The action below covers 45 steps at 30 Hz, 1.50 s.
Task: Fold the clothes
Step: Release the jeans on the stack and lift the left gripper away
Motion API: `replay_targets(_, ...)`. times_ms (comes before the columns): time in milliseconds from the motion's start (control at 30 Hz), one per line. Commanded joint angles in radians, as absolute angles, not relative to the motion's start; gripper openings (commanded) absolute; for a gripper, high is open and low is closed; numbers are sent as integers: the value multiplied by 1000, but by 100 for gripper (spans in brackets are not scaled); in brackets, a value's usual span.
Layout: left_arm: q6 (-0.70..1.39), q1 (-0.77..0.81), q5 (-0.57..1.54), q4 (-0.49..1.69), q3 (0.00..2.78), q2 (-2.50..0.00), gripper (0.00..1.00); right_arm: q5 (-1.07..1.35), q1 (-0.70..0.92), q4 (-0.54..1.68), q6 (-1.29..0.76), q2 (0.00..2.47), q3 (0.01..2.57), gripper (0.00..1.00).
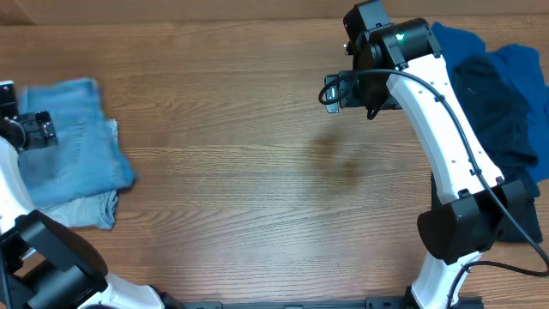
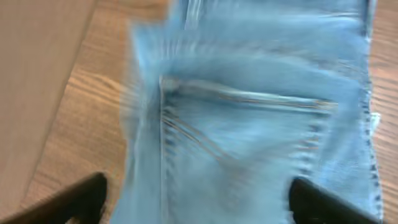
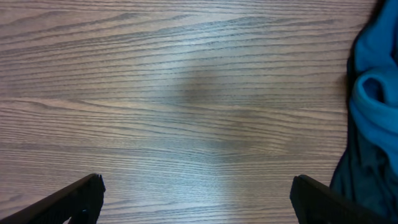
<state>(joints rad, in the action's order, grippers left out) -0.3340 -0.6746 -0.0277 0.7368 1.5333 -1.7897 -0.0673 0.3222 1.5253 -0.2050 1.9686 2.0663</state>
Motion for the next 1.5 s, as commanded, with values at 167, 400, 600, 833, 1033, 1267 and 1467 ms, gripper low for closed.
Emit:
replay_targets(167,-197,-687,98,722,1563,-1790,100,-78,318,1512,-202,1962,2077,100)
replay_targets(400,-51,-665,318,818,1562,-1791,100,-77,318,1491,-202,1962,2076,100)
replay_targets(600,-34,-540,93,866,1543,-1800,100,-58,318,1488,-206,1962,2076,100)
replay_targets(833,3,-483,234,890,1423,-1820,100,-59,318,1488,-209,1962,2076,100)
replay_targets(1033,-12,-219,286,847,1392,-1820,100,-59,318,1389,-263,1962,2076,100)
replay_targets(1267,28,30,263,833,1393,-1820,100,-55,232,1299,-262,1962,2076,100)
replay_targets(1467,40,36,311,943,1503,-1817,100,50,82,1372,-262,1958,2076,100)
